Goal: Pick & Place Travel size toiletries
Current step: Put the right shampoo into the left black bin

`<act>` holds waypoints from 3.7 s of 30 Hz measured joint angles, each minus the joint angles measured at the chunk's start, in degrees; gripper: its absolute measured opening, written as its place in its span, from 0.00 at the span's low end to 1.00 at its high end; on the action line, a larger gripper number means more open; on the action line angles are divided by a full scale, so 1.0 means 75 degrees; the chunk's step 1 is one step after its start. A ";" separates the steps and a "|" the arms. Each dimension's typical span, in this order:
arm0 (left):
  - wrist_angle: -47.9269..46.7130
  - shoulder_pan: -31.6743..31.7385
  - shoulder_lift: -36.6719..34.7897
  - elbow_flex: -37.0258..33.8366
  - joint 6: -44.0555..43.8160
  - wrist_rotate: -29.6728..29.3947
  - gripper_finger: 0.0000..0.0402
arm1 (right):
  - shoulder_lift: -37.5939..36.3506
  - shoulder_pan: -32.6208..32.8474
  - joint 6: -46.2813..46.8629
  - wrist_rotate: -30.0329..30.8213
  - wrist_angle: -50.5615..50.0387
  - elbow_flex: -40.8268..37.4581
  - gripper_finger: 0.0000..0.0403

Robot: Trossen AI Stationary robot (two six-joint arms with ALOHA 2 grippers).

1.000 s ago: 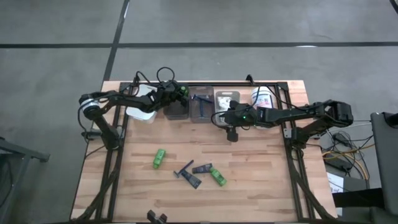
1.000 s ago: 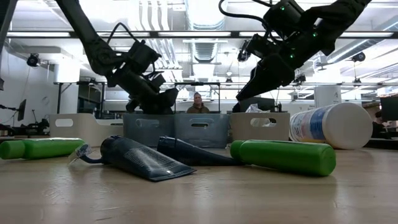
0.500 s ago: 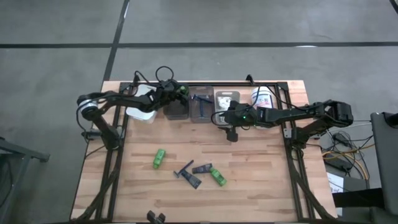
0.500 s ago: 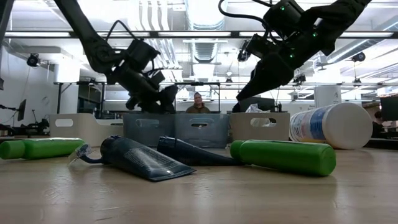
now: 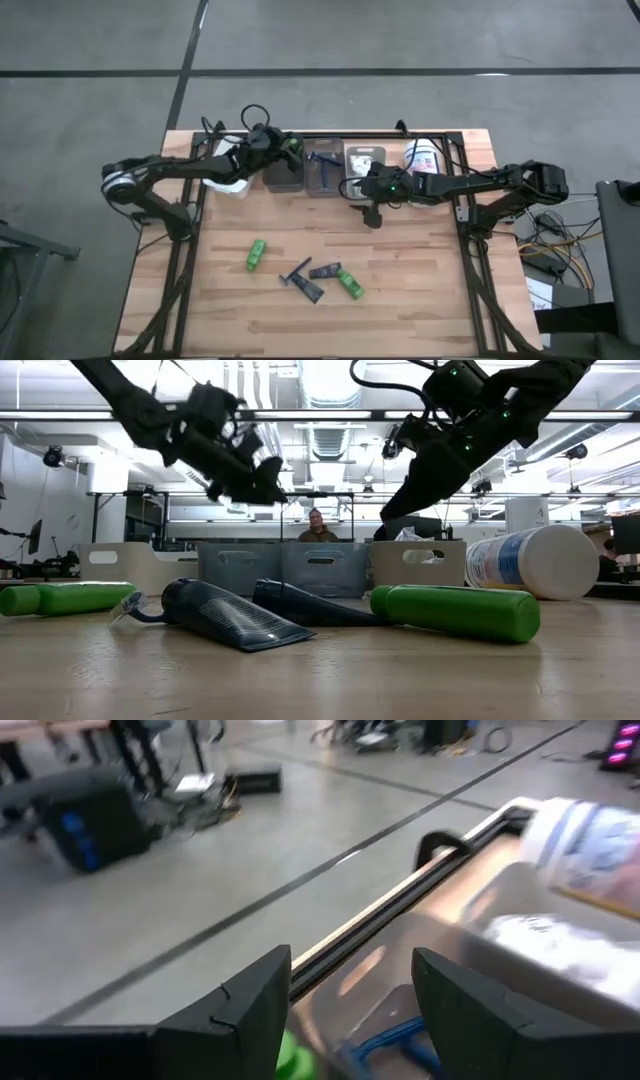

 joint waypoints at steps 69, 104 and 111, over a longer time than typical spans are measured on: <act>-0.0329 -0.4315 -0.2514 -0.2061 0.0409 0.1728 0.53 | -0.0010 0.4210 0.6612 0.1519 -0.1921 0.1278 0.60; -0.0672 -0.6088 -0.2511 -0.2076 0.0079 0.1405 0.53 | 0.5453 0.4412 0.6866 0.0135 -0.7500 0.6870 0.57; -0.0683 -0.6169 -0.2511 -0.2173 0.0018 0.1405 0.53 | 0.5561 0.4412 0.7467 -0.0046 -0.7547 0.6792 0.65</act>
